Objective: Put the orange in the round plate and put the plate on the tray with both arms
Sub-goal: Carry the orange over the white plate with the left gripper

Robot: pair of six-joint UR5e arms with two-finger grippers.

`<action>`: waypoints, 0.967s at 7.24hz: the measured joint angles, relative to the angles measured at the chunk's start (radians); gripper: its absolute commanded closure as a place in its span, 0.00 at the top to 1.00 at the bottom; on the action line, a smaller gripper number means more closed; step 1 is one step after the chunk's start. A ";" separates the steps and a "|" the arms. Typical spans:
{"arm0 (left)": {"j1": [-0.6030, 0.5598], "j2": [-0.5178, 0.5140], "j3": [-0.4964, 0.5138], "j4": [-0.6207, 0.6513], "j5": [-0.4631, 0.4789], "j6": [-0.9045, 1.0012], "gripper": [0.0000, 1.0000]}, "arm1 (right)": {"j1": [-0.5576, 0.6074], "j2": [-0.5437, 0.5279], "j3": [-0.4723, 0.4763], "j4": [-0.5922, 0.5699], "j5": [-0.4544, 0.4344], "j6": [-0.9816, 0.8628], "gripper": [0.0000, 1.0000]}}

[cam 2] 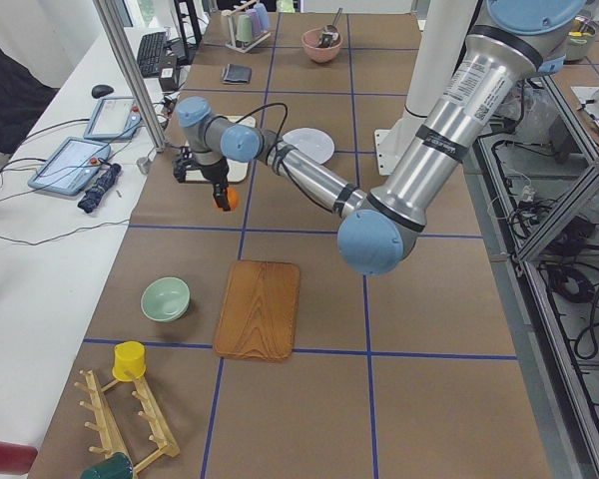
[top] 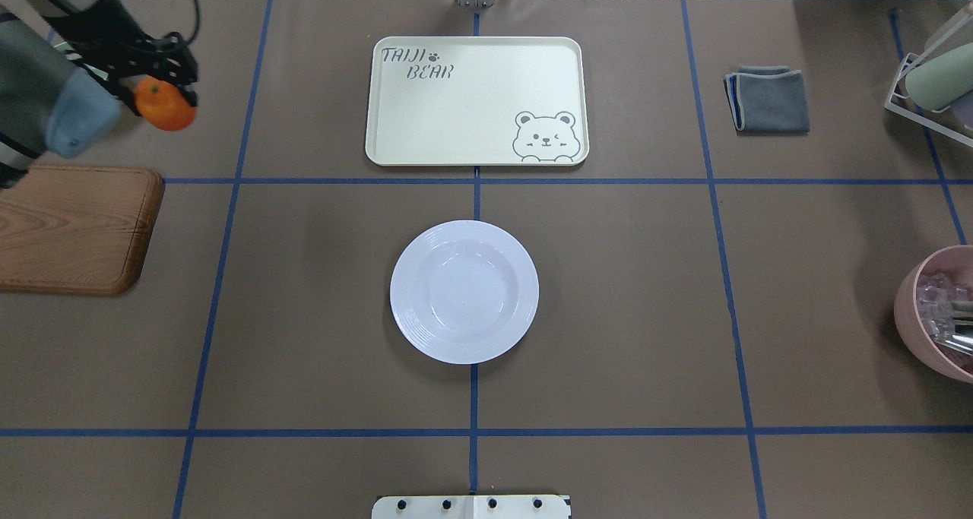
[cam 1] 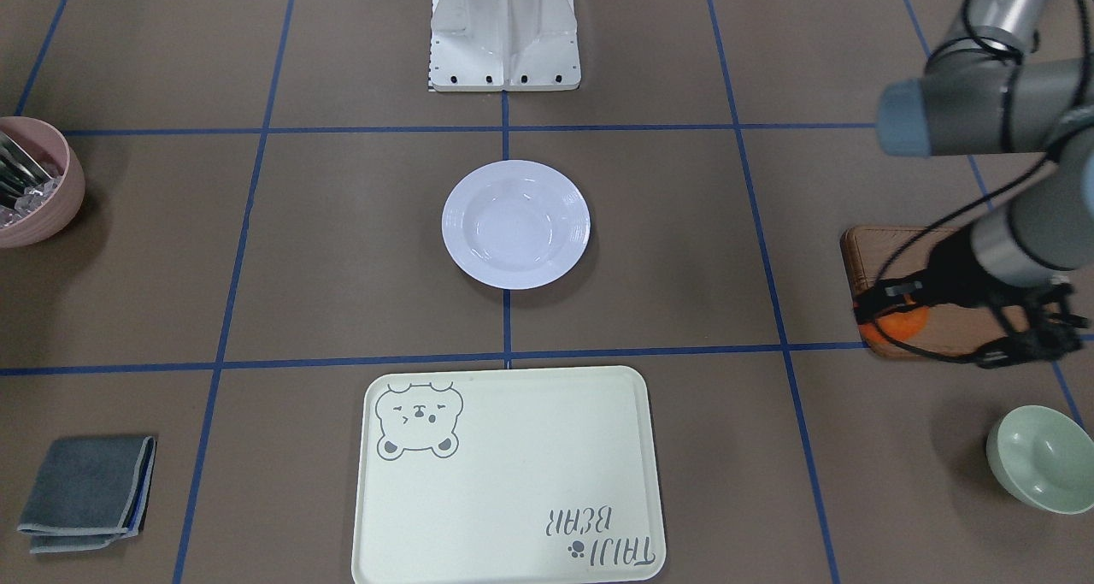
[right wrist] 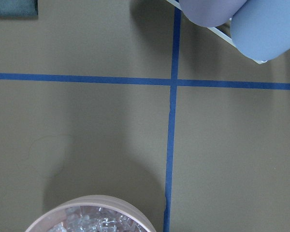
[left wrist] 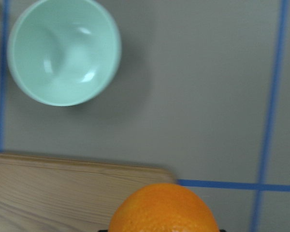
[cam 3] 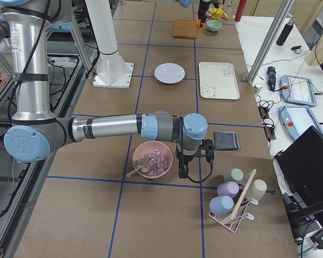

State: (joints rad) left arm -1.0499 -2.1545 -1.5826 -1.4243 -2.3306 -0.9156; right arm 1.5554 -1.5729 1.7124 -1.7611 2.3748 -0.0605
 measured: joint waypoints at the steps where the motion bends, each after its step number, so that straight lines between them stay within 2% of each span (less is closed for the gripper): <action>1: 0.092 -0.044 -0.036 -0.010 -0.001 -0.171 0.00 | 0.000 0.003 0.002 0.000 0.001 0.000 1.00; 4: 0.307 -0.114 -0.056 -0.143 0.008 -0.486 0.00 | 0.000 0.008 0.002 -0.001 0.020 0.002 1.00; 7: 0.434 -0.167 0.055 -0.260 0.083 -0.540 0.00 | 0.000 0.008 0.003 -0.001 0.051 0.008 1.00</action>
State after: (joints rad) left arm -0.6158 -2.3216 -1.5274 -1.6845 -2.2480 -1.4557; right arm 1.5555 -1.5646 1.7156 -1.7625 2.4258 -0.0530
